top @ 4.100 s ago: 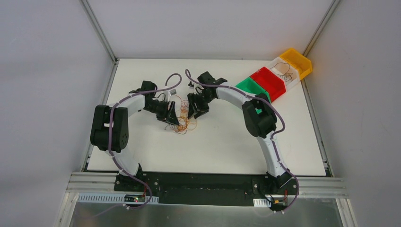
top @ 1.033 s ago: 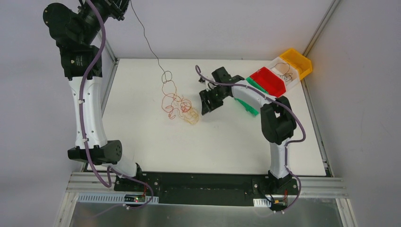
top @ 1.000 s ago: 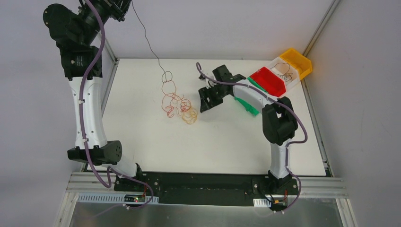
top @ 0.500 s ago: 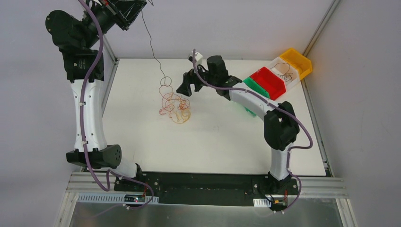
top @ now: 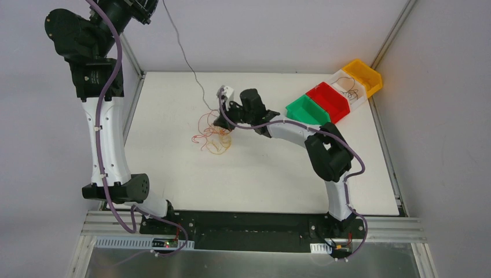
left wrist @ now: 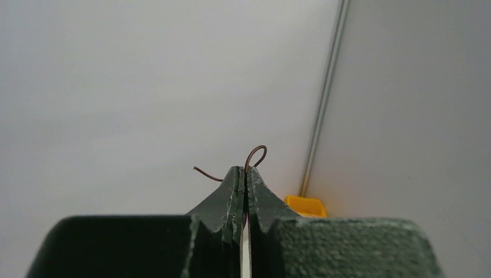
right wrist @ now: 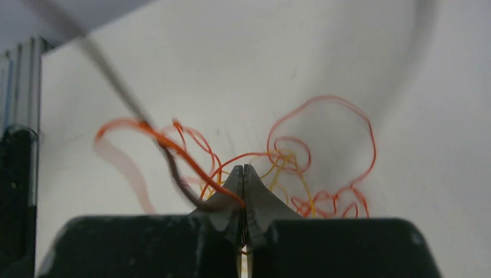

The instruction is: Untangle the cables

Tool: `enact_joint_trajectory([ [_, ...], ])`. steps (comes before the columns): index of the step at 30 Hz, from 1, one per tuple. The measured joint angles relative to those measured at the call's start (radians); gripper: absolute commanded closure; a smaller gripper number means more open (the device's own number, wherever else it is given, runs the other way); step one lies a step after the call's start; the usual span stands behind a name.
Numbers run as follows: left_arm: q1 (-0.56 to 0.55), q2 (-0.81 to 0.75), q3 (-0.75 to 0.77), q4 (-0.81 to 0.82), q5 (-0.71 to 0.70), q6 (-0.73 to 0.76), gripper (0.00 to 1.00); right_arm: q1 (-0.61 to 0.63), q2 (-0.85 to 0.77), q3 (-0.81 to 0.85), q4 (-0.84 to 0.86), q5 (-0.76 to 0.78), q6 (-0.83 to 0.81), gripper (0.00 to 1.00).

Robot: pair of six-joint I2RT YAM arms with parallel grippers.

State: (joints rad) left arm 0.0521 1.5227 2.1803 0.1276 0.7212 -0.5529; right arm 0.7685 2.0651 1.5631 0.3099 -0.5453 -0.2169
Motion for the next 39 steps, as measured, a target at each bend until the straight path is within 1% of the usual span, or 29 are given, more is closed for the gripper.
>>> enact_joint_trajectory([
  [3,0.000,0.035,0.099,-0.031,-0.108,0.074,1.00,-0.013,-0.018,-0.153,-0.006,0.011,-0.069,1.00],
  [6,0.000,0.082,0.212,-0.044,-0.224,0.135,1.00,-0.024,-0.018,-0.291,-0.051,0.019,-0.132,1.00],
  [7,0.000,0.093,0.241,-0.044,-0.262,0.153,1.00,-0.028,-0.018,-0.327,-0.072,0.021,-0.148,0.99],
  [9,0.000,0.107,0.276,-0.042,-0.311,0.171,1.00,-0.031,-0.029,-0.354,-0.084,0.019,-0.170,0.75],
  [10,0.000,0.112,0.286,-0.041,-0.323,0.172,1.00,-0.031,-0.040,-0.355,-0.098,0.019,-0.174,0.58],
  [11,0.000,0.113,0.288,-0.039,-0.325,0.169,1.00,-0.031,-0.056,-0.353,-0.118,0.024,-0.182,0.45],
  [12,0.000,0.113,0.283,-0.036,-0.320,0.161,1.00,-0.031,-0.072,-0.344,-0.146,0.029,-0.189,0.36],
  [13,0.000,0.108,0.263,-0.027,-0.306,0.143,1.00,-0.034,-0.084,-0.328,-0.174,0.034,-0.187,0.30],
  [17,-0.008,0.079,0.129,0.003,-0.221,0.066,1.00,-0.060,-0.106,-0.197,-0.288,0.040,-0.151,0.20],
  [20,-0.037,0.074,0.027,0.006,-0.141,0.033,1.00,-0.112,-0.132,-0.075,-0.346,0.058,-0.121,0.11],
  [21,-0.053,0.076,0.001,0.001,-0.116,0.027,1.00,-0.131,-0.143,-0.032,-0.359,0.070,-0.111,0.10],
  [24,-0.107,0.080,-0.051,-0.011,-0.045,0.011,1.00,-0.180,-0.169,0.103,-0.371,0.088,-0.070,0.08],
  [27,-0.148,0.080,-0.077,-0.008,0.009,-0.003,1.00,-0.196,-0.195,0.196,-0.360,0.085,-0.020,0.07],
  [33,-0.191,0.078,-0.131,0.011,0.089,-0.044,1.00,-0.181,-0.251,0.255,-0.297,0.036,0.070,0.07],
  [35,-0.198,0.078,-0.148,0.010,0.102,-0.059,1.00,-0.175,-0.251,0.270,-0.279,0.018,0.091,0.10],
  [36,-0.204,0.078,-0.156,0.009,0.109,-0.067,1.00,-0.172,-0.251,0.275,-0.275,0.010,0.100,0.13],
  [37,-0.206,0.079,-0.159,0.009,0.110,-0.072,1.00,-0.167,-0.251,0.282,-0.272,0.002,0.106,0.18],
  [38,-0.212,0.079,-0.160,0.010,0.113,-0.081,1.00,-0.164,-0.249,0.286,-0.266,-0.004,0.111,0.31],
  [39,-0.219,0.080,-0.160,0.011,0.113,-0.090,1.00,-0.160,-0.248,0.290,-0.257,-0.013,0.113,0.48],
])
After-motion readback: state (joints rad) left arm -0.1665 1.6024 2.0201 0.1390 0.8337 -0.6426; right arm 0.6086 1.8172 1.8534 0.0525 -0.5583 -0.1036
